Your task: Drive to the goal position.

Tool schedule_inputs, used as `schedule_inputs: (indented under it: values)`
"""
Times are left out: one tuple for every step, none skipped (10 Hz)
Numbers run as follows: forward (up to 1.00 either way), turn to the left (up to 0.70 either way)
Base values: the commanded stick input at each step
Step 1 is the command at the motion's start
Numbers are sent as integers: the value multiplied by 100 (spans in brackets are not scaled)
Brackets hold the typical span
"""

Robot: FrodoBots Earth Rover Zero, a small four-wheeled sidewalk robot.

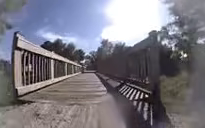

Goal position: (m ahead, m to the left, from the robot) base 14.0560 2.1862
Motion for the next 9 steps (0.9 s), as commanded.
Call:
schedule_inputs:
  values:
    - [85,0]
    - [85,0]
    - [85,0]
    - [85,0]
    - [85,0]
    - [85,0]
    - [85,0]
    - [85,0]
    - [85,0]
